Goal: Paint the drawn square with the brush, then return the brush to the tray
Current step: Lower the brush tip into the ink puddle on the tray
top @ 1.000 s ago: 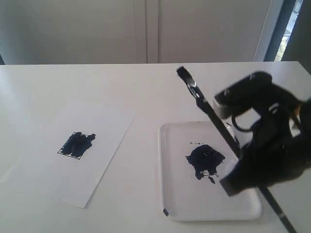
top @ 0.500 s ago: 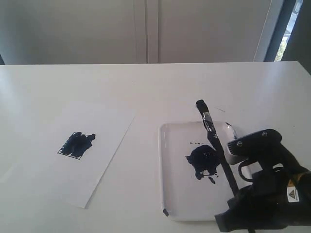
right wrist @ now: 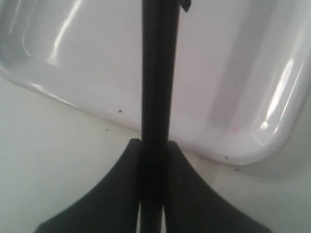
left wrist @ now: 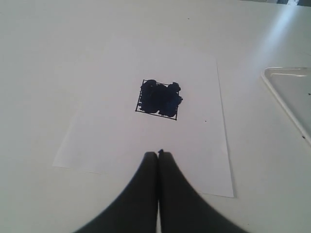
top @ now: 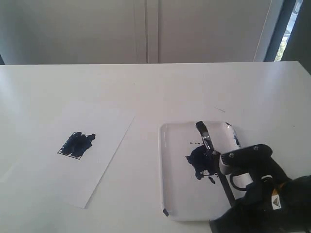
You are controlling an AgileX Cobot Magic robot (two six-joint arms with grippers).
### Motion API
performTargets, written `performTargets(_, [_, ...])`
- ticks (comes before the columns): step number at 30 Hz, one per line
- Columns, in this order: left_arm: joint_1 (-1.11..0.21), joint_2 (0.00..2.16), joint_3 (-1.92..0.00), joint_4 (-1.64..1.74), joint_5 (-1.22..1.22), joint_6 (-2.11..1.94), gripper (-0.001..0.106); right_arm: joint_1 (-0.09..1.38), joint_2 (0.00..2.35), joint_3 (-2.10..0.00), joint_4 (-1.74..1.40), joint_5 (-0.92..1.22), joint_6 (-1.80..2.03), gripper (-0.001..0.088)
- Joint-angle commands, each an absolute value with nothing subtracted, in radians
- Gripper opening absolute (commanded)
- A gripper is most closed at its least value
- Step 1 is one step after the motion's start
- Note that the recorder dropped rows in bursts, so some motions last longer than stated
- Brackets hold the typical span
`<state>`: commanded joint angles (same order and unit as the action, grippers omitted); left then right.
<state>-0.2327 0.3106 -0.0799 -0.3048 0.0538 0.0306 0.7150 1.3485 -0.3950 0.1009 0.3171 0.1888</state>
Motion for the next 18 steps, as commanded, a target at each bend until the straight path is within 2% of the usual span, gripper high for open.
performTargets(10, [-0.233, 0.387, 0.000, -0.310, -0.100, 0.010, 0.000, 0.715, 1.398, -0.395, 0.101, 0.295, 0.189, 0.0000])
performTargets(18, [-0.233, 0.387, 0.000, -0.310, -0.103, -0.012, 0.000, 0.715, 1.398, -0.395, 0.101, 0.307, 0.189, 0.0000])
